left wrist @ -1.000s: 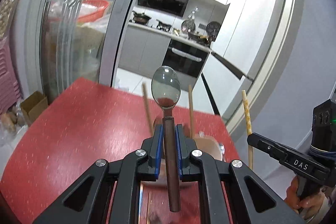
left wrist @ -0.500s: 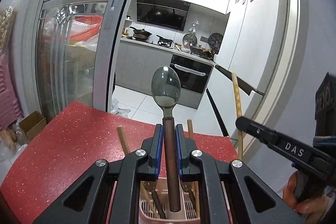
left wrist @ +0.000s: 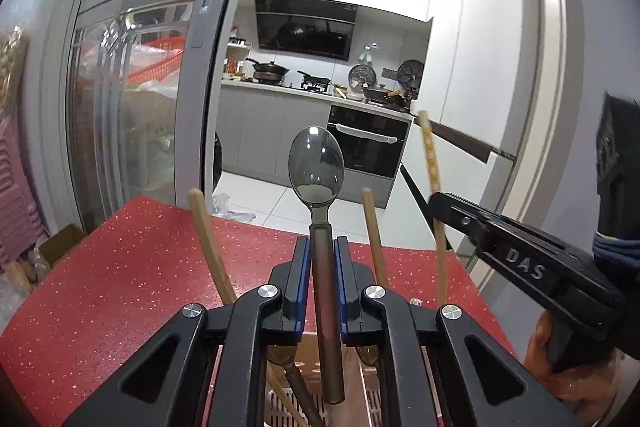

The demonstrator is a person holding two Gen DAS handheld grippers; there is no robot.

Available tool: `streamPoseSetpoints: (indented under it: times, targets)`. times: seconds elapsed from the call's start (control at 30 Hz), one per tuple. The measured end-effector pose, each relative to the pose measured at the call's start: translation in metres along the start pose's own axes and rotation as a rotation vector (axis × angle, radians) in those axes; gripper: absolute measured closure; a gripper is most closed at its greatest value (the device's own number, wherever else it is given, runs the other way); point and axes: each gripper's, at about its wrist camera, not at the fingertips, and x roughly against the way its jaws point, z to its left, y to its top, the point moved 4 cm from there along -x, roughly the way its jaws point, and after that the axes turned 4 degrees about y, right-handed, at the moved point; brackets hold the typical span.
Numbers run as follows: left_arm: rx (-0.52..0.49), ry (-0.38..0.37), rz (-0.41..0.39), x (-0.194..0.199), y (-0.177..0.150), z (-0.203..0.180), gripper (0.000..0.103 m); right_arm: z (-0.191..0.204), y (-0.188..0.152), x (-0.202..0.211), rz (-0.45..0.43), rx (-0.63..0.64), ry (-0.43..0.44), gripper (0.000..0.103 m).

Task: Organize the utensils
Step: 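Lower the chopstick and spoon into the holder and open both tools, then withdraw both open tools toward the remaining utensils on the table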

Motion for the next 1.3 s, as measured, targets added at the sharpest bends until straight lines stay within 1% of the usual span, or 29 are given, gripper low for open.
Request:
streamPoseSetpoints:
  times: [0.07, 0.3, 0.43, 0.53, 0.67, 0.83, 0.87, 0.93, 1.0, 1.07, 1.13, 1.2, 1.3]
  targets:
    - [-0.018, 0.002, 0.0, 0.0, -0.007, -0.004, 0.066, 0.0, -0.008, -0.001, 0.003, 0.01, -0.002, 0.095]
    - [-0.043, 0.026, 0.055, -0.003, -0.026, -0.003, 0.066, 0.001, -0.035, 0.002, 0.051, 0.031, 0.009, 0.095]
    - [-0.067, 0.046, 0.083, -0.003, -0.034, -0.003, 0.066, 0.003, -0.043, 0.007, 0.076, 0.033, 0.024, 0.095]
    - [-0.082, 0.055, 0.1, -0.003, -0.038, -0.003, 0.066, 0.003, -0.046, 0.008, 0.103, 0.016, 0.045, 0.095]
    - [-0.095, 0.064, 0.145, -0.004, -0.043, -0.001, 0.066, 0.0, -0.052, 0.007, 0.149, -0.017, 0.063, 0.094]
    - [-0.082, 0.065, 0.152, 0.006, -0.043, 0.001, 0.066, -0.005, -0.055, 0.008, 0.187, -0.063, 0.081, 0.093]
    - [-0.083, 0.064, 0.153, 0.008, -0.042, 0.001, 0.066, -0.006, -0.056, 0.009, 0.2, -0.074, 0.09, 0.09]
    - [-0.084, 0.061, 0.155, 0.013, -0.042, 0.0, 0.066, -0.008, -0.056, 0.011, 0.208, -0.089, 0.087, 0.081]
    - [-0.083, 0.058, 0.171, 0.019, -0.043, 0.0, 0.066, -0.009, -0.055, 0.015, 0.204, -0.103, 0.086, 0.063]
    - [-0.081, 0.063, 0.188, 0.023, -0.046, 0.001, 0.066, -0.009, -0.053, 0.024, 0.19, -0.119, 0.088, 0.058]
    - [-0.075, 0.065, 0.21, 0.028, -0.048, 0.004, 0.066, -0.006, -0.051, 0.032, 0.187, -0.122, 0.092, 0.057]
    - [-0.07, 0.067, 0.236, 0.034, -0.051, 0.008, 0.066, -0.003, -0.052, 0.041, 0.193, -0.122, 0.088, 0.05]
    - [-0.061, 0.075, 0.265, 0.043, -0.058, 0.014, 0.066, 0.003, -0.055, 0.054, 0.205, -0.129, 0.092, 0.046]
